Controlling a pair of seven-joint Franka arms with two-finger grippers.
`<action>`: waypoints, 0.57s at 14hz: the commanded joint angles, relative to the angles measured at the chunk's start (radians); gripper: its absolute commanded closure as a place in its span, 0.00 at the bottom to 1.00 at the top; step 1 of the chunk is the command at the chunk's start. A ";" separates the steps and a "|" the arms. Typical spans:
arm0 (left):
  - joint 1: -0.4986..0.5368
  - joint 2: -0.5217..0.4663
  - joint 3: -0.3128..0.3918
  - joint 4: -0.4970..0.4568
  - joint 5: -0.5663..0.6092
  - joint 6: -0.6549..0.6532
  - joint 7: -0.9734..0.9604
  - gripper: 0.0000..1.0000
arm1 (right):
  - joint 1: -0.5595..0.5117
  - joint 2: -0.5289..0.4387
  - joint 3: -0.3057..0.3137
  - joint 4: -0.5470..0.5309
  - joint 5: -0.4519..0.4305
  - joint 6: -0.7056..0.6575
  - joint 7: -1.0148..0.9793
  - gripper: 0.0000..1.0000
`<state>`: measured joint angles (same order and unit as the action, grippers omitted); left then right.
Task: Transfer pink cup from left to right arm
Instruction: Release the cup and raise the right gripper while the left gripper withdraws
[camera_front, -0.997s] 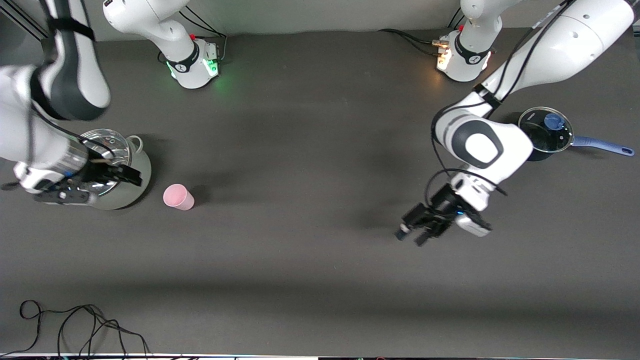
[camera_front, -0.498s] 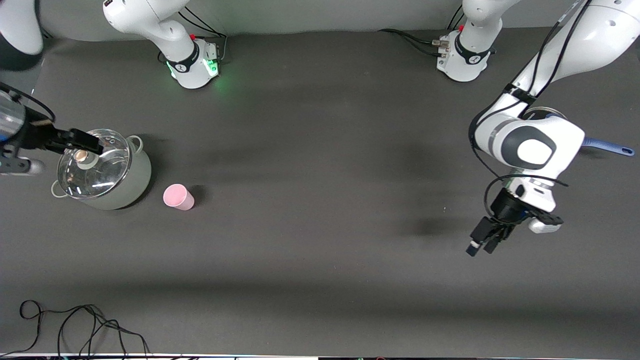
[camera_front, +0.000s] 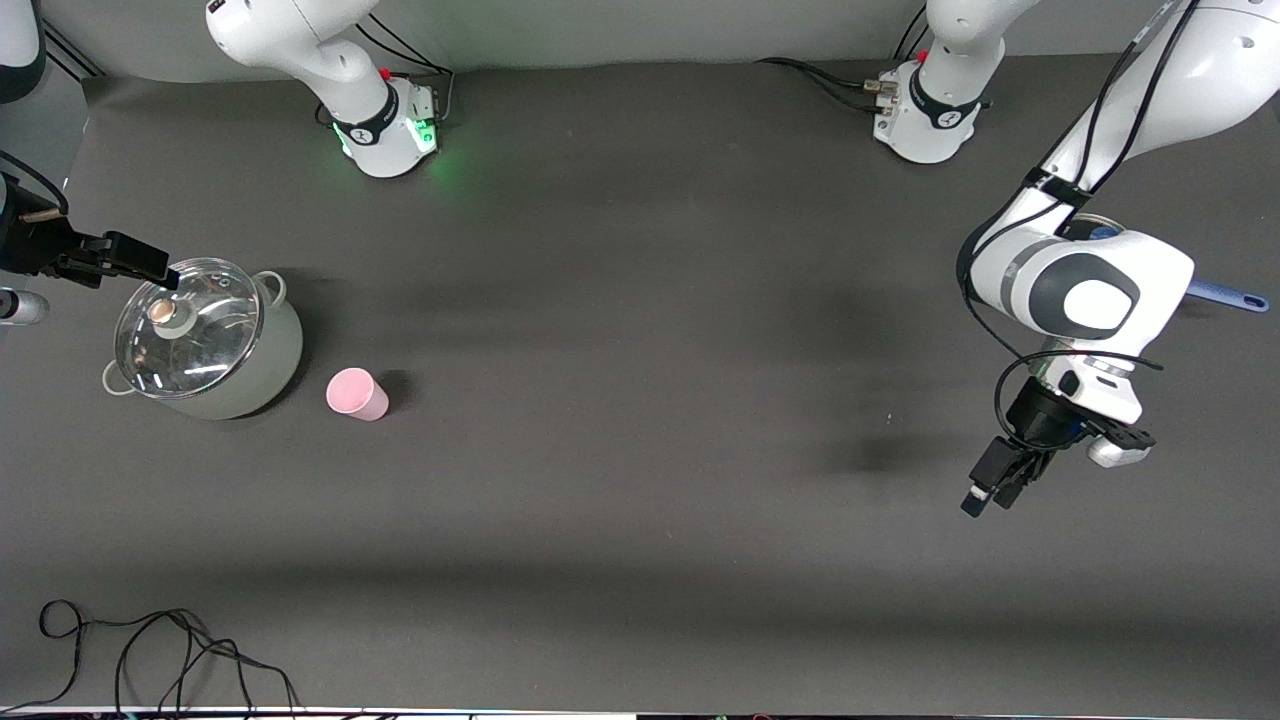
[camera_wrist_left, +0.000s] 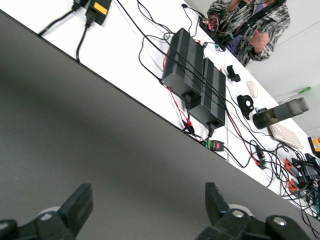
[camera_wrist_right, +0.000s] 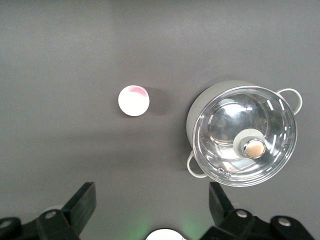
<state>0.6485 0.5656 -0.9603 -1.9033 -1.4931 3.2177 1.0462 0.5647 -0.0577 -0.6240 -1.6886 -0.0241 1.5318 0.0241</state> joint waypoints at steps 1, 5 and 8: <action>0.003 -0.047 0.008 -0.026 -0.018 -0.082 -0.018 0.00 | 0.006 -0.005 -0.002 0.000 -0.025 -0.007 -0.018 0.00; -0.003 -0.147 0.092 -0.034 -0.018 -0.307 -0.066 0.00 | 0.012 -0.005 -0.002 -0.002 -0.025 -0.007 -0.016 0.00; -0.023 -0.196 0.176 -0.036 0.006 -0.479 -0.161 0.00 | -0.012 -0.005 0.010 0.000 -0.025 -0.007 -0.016 0.00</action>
<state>0.6488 0.4479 -0.8498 -1.9036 -1.4926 2.8326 0.9709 0.5649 -0.0574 -0.6231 -1.6889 -0.0244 1.5311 0.0241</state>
